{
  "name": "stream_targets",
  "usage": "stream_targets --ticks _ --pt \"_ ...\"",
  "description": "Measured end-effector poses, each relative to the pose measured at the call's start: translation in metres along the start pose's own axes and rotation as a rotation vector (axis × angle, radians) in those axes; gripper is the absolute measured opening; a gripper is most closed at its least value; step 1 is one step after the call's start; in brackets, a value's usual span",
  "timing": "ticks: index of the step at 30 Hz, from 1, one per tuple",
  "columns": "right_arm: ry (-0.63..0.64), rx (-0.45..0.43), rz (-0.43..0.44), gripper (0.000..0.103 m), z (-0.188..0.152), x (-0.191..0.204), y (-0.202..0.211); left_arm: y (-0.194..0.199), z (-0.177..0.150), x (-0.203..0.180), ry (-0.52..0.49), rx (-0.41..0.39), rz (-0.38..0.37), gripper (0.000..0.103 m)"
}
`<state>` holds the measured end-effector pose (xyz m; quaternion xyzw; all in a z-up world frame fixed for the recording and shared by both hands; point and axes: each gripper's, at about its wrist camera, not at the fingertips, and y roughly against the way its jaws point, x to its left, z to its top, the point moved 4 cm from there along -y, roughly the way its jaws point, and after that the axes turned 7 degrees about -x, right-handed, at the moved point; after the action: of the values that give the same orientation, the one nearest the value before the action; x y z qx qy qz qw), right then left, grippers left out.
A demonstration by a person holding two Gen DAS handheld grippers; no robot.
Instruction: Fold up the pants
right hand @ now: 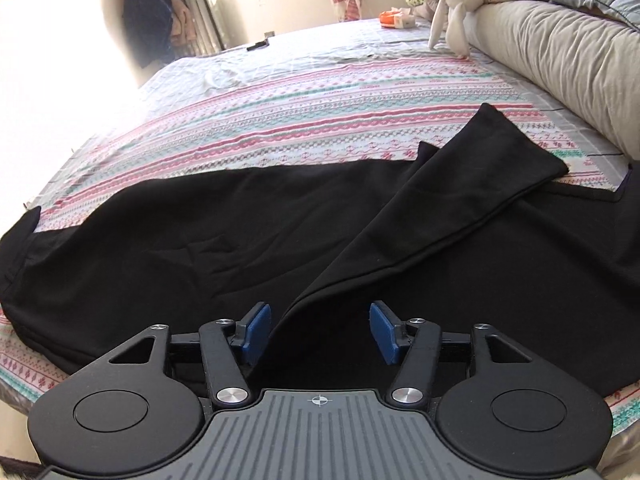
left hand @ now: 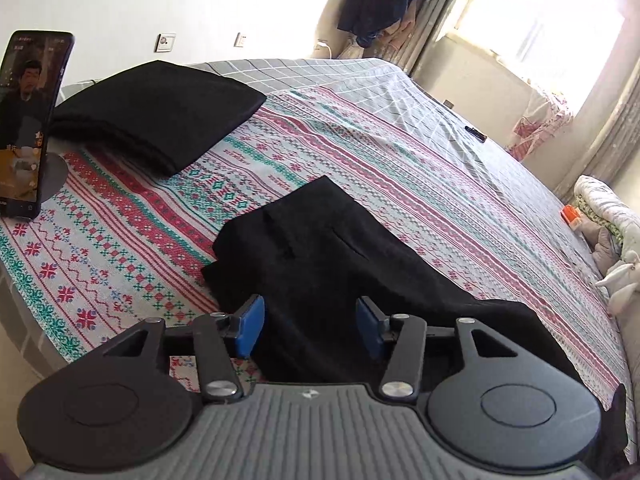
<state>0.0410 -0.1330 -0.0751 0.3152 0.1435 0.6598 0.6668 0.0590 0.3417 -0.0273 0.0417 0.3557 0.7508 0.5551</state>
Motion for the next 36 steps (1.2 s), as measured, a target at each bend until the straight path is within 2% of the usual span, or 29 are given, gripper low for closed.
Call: stream_targets --ticks 8,11,19,22,26,31,36 --pt "0.011 -0.017 -0.046 0.07 0.032 -0.018 -0.004 -0.014 -0.025 -0.066 -0.101 0.071 -0.124 0.076" --pt "0.026 -0.023 -0.063 0.079 0.048 -0.025 -0.008 -0.02 -0.033 -0.091 -0.143 0.089 -0.167 0.082" --pt "0.011 -0.039 -0.113 0.09 0.082 -0.053 -0.027 -0.029 -0.057 -0.155 -0.278 0.095 -0.244 0.103" --pt "-0.02 -0.03 -0.137 0.091 0.082 -0.068 -0.04 -0.034 -0.068 -0.175 -0.316 0.109 -0.261 0.103" --pt "-0.032 0.054 -0.153 0.09 0.084 -0.081 -0.061 -0.042 -0.083 -0.206 -0.357 0.148 -0.299 0.103" --pt "-0.085 0.045 -0.157 0.093 0.092 -0.1 -0.07 -0.046 -0.114 -0.246 -0.457 0.18 -0.348 0.103" --pt "-0.131 0.021 -0.219 0.094 0.097 -0.133 -0.074 -0.045 -0.148 -0.279 -0.548 0.232 -0.429 0.103"
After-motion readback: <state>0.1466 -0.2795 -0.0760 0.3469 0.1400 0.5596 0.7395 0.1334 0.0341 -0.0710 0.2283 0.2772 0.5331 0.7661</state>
